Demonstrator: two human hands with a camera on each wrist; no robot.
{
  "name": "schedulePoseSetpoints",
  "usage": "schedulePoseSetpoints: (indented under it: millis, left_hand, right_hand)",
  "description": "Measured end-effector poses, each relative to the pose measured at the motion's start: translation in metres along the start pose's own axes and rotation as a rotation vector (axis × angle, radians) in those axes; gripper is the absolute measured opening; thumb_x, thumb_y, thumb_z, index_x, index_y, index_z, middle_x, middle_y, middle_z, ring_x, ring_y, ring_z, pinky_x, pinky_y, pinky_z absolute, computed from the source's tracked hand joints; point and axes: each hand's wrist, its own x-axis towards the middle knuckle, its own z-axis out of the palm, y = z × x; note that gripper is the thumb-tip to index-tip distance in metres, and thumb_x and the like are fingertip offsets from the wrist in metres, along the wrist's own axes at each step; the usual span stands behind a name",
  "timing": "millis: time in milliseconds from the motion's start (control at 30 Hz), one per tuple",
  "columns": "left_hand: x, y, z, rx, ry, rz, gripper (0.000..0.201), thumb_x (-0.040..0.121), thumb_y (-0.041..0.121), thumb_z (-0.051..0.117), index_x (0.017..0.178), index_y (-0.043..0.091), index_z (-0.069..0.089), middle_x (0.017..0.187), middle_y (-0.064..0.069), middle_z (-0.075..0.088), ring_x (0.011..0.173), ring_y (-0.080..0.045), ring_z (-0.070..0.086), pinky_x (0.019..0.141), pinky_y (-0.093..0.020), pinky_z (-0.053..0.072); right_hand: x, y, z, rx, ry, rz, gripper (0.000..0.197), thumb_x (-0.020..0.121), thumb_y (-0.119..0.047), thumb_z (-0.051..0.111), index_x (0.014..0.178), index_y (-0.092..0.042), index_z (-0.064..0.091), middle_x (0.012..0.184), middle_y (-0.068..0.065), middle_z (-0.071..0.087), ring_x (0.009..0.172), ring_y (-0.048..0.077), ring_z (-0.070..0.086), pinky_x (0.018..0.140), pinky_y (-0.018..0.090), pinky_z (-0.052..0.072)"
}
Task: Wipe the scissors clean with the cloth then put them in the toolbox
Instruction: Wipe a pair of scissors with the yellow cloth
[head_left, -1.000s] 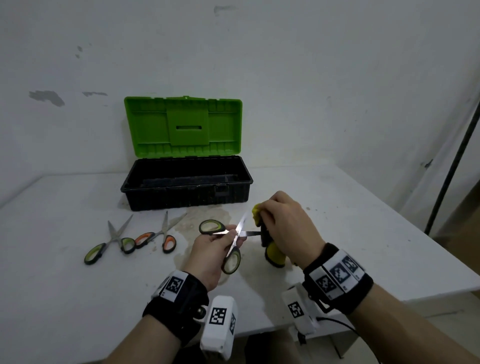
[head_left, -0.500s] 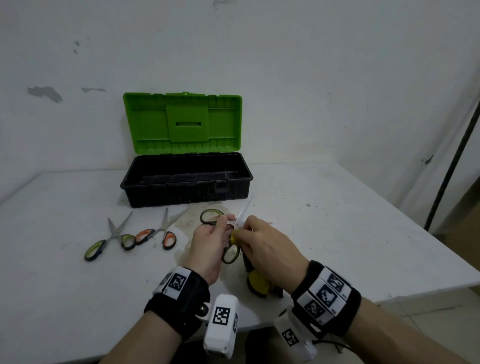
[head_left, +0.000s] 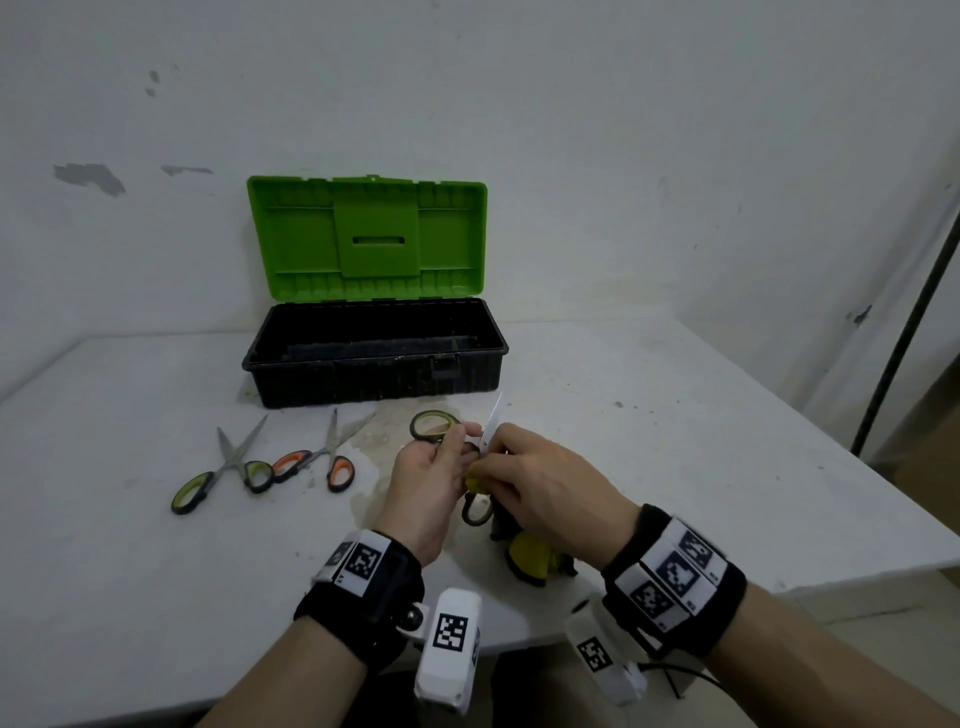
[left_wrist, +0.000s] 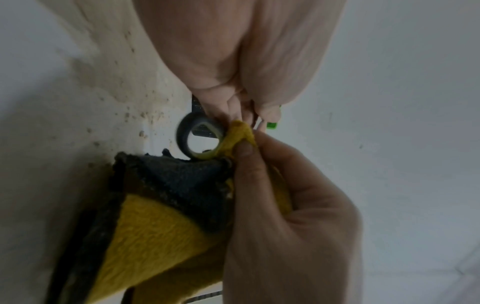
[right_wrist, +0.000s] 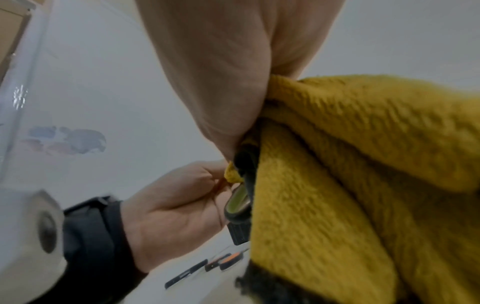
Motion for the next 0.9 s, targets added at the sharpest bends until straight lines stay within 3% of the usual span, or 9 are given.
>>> schedulePoseSetpoints:
  millis: [100, 233, 333, 467, 600, 767, 900]
  left_hand:
    - [0.000, 0.002, 0.002, -0.004, 0.002, 0.010, 0.030, 0.107, 0.019, 0.041, 0.110, 0.000, 0.065, 0.097, -0.019, 0.076, 0.093, -0.024, 0.075, 0.076, -0.025, 0.060]
    - [0.001, 0.004, 0.001, -0.036, 0.014, 0.006, 0.030, 0.107, 0.021, 0.041, 0.105, 0.003, 0.066, 0.091, -0.017, 0.074, 0.088, -0.024, 0.075, 0.077, -0.026, 0.059]
    - [0.001, 0.006, 0.003, -0.096, -0.018, -0.010, 0.030, 0.107, 0.020, 0.041, 0.106, 0.004, 0.066, 0.082, -0.008, 0.073, 0.082, -0.016, 0.074, 0.073, -0.022, 0.059]
    - [0.000, 0.004, 0.007, -0.180, -0.013, -0.047, 0.026, 0.106, 0.020, 0.045, 0.116, 0.002, 0.062, 0.096, -0.017, 0.076, 0.091, -0.023, 0.075, 0.075, -0.028, 0.060]
    - [-0.001, 0.003, 0.004, -0.298, -0.002, -0.098, 0.030, 0.105, 0.028, 0.045, 0.113, 0.002, 0.060, 0.111, -0.028, 0.071, 0.097, -0.032, 0.072, 0.083, -0.038, 0.060]
    - [-0.002, -0.003, 0.007, -0.193, -0.030, -0.089, 0.038, 0.107, 0.028, 0.040, 0.123, -0.002, 0.059, 0.116, -0.024, 0.070, 0.102, -0.031, 0.072, 0.084, -0.036, 0.058]
    - [-0.002, -0.001, 0.009, -0.144, -0.007, -0.052, 0.037, 0.108, 0.027, 0.039, 0.118, -0.001, 0.062, 0.111, -0.020, 0.074, 0.105, -0.027, 0.073, 0.085, -0.031, 0.060]
  right_hand:
    - [0.002, 0.005, -0.002, -0.052, 0.038, 0.052, 0.021, 0.097, -0.025, 0.052, 0.100, -0.018, 0.071, 0.097, 0.000, 0.054, 0.075, 0.019, 0.057, 0.062, 0.032, 0.052]
    - [0.004, 0.018, -0.012, -0.020, 0.195, 0.196, 0.018, 0.095, -0.018, 0.055, 0.088, -0.017, 0.071, 0.095, -0.001, 0.053, 0.069, 0.018, 0.055, 0.062, 0.036, 0.052]
    - [0.002, 0.010, -0.011, 0.011, 0.124, 0.097, 0.018, 0.095, -0.023, 0.055, 0.099, -0.016, 0.072, 0.097, 0.000, 0.055, 0.075, 0.018, 0.057, 0.063, 0.034, 0.052]
    - [0.001, 0.007, -0.007, -0.008, 0.074, 0.083, 0.020, 0.096, -0.023, 0.055, 0.103, -0.014, 0.071, 0.097, 0.003, 0.055, 0.079, 0.021, 0.058, 0.067, 0.036, 0.052]
    - [0.002, 0.011, -0.007, -0.010, 0.101, 0.097, 0.018, 0.095, -0.021, 0.057, 0.100, -0.012, 0.072, 0.096, 0.004, 0.056, 0.076, 0.023, 0.059, 0.066, 0.039, 0.053]
    - [0.006, 0.000, -0.010, -0.032, 0.133, 0.067, 0.028, 0.097, -0.026, 0.046, 0.098, -0.012, 0.071, 0.093, 0.003, 0.055, 0.072, 0.021, 0.057, 0.060, 0.035, 0.052]
    - [0.010, -0.001, -0.008, -0.063, 0.069, 0.124, 0.023, 0.098, -0.022, 0.050, 0.102, -0.014, 0.071, 0.093, 0.004, 0.053, 0.075, 0.023, 0.056, 0.063, 0.038, 0.051]
